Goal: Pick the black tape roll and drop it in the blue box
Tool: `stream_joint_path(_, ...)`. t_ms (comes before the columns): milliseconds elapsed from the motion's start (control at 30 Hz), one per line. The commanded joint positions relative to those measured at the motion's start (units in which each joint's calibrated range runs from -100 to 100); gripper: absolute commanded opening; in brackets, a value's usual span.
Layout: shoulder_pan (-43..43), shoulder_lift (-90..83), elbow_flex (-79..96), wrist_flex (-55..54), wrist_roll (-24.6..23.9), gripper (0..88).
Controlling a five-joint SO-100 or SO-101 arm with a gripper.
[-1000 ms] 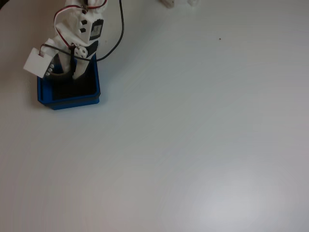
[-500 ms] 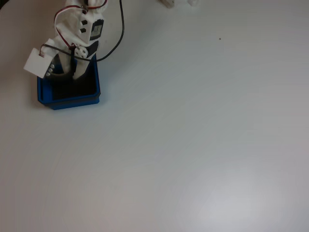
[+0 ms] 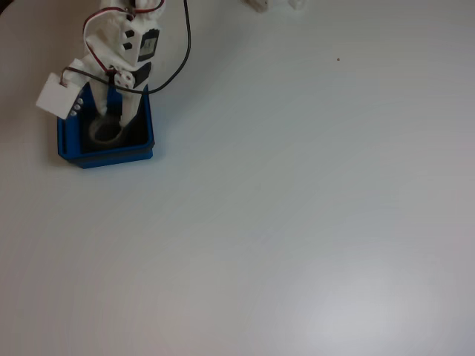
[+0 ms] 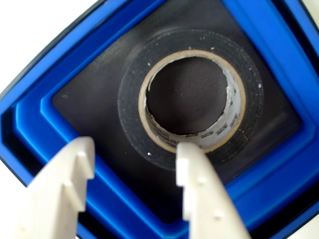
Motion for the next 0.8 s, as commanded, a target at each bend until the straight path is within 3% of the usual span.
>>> stream_joint_path(0, -0.12, -5.17, -3.1, 0.29, -0.26, 15.5)
stream_joint_path(367, 0.57, -8.6, -1.66, 0.29, -0.26, 15.5)
stream_joint_path(767, -0.31, -26.99, 19.91, -0.62, 0.09, 15.4)
